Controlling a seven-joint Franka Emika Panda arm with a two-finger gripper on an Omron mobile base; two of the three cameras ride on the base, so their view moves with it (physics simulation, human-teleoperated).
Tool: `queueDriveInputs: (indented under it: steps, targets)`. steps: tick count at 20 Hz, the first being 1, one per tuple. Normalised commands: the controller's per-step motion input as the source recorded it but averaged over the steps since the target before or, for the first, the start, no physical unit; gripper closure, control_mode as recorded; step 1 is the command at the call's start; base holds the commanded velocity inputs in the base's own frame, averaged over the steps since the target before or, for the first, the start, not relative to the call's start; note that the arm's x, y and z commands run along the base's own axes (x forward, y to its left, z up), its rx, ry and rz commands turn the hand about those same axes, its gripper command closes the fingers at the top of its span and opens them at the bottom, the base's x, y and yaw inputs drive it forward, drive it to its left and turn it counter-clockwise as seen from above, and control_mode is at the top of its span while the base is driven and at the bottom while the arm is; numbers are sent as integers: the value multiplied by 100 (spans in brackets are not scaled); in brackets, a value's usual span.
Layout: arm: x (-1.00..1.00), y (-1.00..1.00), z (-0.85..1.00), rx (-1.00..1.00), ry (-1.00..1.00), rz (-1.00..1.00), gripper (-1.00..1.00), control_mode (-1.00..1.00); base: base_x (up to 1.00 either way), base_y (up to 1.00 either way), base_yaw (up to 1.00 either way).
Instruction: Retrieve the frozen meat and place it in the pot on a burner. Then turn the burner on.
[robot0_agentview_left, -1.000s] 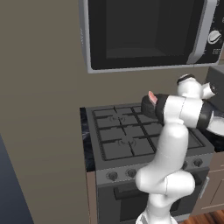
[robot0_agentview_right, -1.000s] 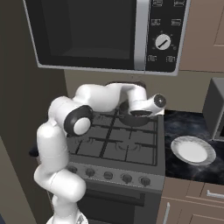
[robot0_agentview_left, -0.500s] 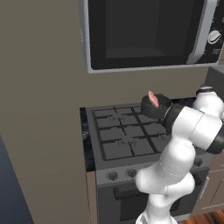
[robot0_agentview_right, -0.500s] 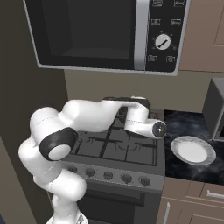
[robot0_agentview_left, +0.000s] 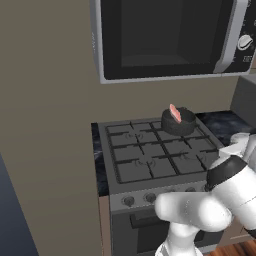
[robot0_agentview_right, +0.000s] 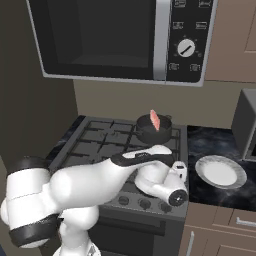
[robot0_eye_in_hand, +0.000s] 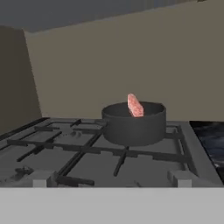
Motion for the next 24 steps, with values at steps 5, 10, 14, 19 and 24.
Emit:
queueDriveInputs:
  steps: [5,10,14,19,24]
  targets:
    - [-100,0,0,0,-28,0,-100,-100,0,0,0]
    - [-88,8,0,0,-11,-13,-100,-100,0,0,0]
    - [-46,24,-11,0,-1,-30,-100,-100,0,0,0]
    - [-14,29,-42,0,5,-38,-100,-100,0,0,0]
    - [-1,25,-38,4,0,-27,-100,-100,0,0,0]
